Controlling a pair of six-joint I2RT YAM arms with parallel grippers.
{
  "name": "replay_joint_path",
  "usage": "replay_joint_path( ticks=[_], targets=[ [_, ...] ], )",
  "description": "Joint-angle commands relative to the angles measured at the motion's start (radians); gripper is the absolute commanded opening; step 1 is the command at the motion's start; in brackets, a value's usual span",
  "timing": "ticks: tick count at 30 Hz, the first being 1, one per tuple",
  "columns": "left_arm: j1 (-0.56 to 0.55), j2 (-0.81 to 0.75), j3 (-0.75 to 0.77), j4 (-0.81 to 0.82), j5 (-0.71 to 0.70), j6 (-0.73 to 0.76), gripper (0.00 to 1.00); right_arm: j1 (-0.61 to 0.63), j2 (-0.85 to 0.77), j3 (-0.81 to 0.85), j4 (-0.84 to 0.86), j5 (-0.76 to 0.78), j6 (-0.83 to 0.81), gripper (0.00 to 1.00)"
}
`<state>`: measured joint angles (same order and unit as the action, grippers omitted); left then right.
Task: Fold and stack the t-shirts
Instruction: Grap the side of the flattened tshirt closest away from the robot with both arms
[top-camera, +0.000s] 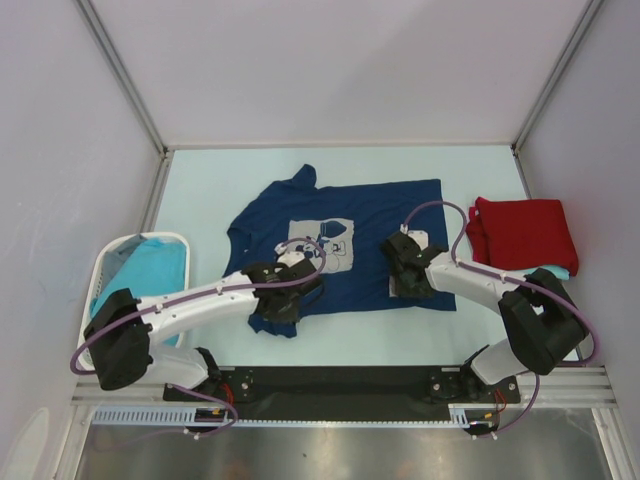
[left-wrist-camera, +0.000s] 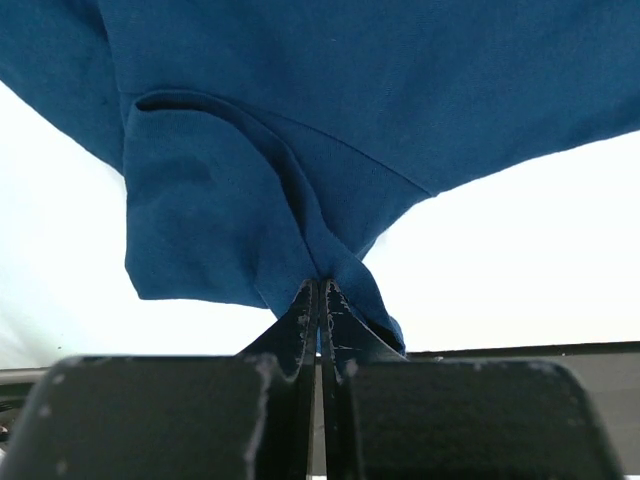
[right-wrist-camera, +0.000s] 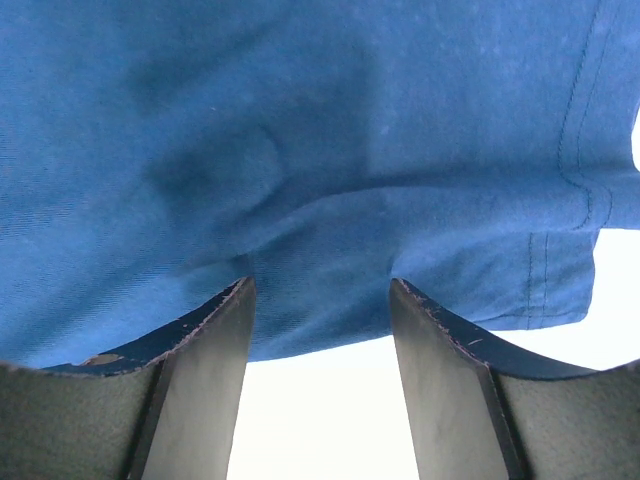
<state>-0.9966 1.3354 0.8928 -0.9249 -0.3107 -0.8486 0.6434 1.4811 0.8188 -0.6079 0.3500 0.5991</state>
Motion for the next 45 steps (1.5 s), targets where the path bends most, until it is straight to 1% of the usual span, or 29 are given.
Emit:
replay_joint_path(
  ticks=[1, 5, 7, 10, 12, 19, 22, 27, 31, 36, 40, 45],
  targets=[
    [-0.011, 0.01, 0.018, -0.002, -0.018, -0.018, 0.0, -0.007, -0.037, -0.009, -0.018, 0.038, 0.051, 0.63],
    [-0.01, 0.041, 0.018, 0.014, -0.016, -0.001, 0.0, -0.005, -0.122, -0.001, -0.044, 0.083, 0.071, 0.64],
    [-0.011, 0.064, 0.017, 0.034, -0.01, 0.009, 0.0, -0.004, -0.134, 0.009, -0.096, 0.096, 0.087, 0.64],
    [-0.011, 0.088, 0.014, 0.058, -0.004, 0.023, 0.0, 0.009, -0.169, 0.003, -0.162, 0.115, 0.136, 0.63],
    [-0.011, 0.1, 0.015, 0.072, 0.002, 0.028, 0.0, 0.016, -0.215, -0.024, -0.181, 0.121, 0.172, 0.61],
    [-0.01, 0.12, 0.018, 0.093, 0.007, 0.059, 0.0, 0.018, -0.206, -0.055, -0.234, 0.144, 0.252, 0.59],
    [-0.008, 0.12, 0.017, 0.093, 0.007, 0.065, 0.0, -0.004, -0.214, -0.079, -0.257, 0.132, 0.312, 0.59],
    [0.0, 0.114, 0.005, 0.104, 0.016, 0.071, 0.0, -0.028, -0.222, -0.127, -0.21, 0.084, 0.369, 0.59],
    [0.004, 0.105, -0.005, 0.107, 0.016, 0.08, 0.0, -0.056, -0.185, -0.141, -0.168, 0.058, 0.377, 0.59],
    [0.009, 0.079, -0.025, 0.107, 0.015, 0.08, 0.0, -0.057, -0.191, -0.126, -0.147, 0.078, 0.366, 0.59],
    [0.01, 0.071, -0.034, 0.107, 0.015, 0.079, 0.0, -0.071, -0.165, -0.086, -0.147, 0.103, 0.346, 0.59],
    [0.012, 0.064, -0.046, 0.107, 0.015, 0.08, 0.0, -0.088, -0.159, -0.083, -0.144, 0.122, 0.341, 0.59]
  ],
)
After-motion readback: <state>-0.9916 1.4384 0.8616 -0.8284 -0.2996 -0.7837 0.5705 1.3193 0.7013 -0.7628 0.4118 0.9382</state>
